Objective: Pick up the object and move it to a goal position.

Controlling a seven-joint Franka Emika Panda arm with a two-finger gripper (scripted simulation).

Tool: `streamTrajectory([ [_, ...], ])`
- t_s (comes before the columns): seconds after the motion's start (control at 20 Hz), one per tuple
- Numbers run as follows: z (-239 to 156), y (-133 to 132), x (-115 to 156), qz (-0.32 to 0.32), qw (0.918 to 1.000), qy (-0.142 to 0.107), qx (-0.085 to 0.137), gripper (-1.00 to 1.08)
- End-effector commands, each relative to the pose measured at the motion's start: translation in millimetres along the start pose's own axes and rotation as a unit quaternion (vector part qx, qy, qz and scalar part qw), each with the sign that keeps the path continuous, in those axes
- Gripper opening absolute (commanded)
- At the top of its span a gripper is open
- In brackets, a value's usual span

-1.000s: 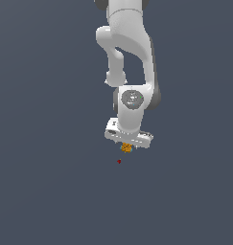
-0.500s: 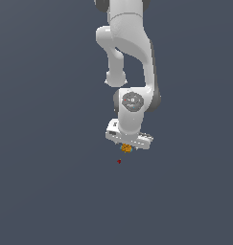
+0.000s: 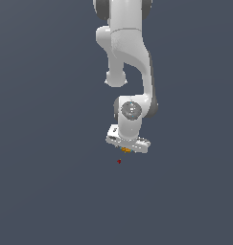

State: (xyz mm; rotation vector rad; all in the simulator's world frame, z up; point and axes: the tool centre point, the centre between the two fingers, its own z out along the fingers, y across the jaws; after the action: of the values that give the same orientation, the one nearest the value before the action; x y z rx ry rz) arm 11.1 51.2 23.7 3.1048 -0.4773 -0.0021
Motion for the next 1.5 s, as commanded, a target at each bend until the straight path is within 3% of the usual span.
streamTrajectory([
  [0.0, 6.7, -0.4, 0.6, 0.0, 1.0, 0.001, 0.0, 1.0],
  [0.15, 8.5, -0.8, 1.3, 0.0, 1.0, 0.001, 0.0, 1.0],
  [0.2, 8.5, -0.8, 1.3, 0.0, 1.0, 0.001, 0.0, -1.0],
  [0.95, 0.5, 2.8, 2.9, 0.0, 1.0, 0.001, 0.0, -1.0],
  [1.45, -61.3, 33.6, 16.7, 0.0, 1.0, 0.001, 0.0, -1.0],
])
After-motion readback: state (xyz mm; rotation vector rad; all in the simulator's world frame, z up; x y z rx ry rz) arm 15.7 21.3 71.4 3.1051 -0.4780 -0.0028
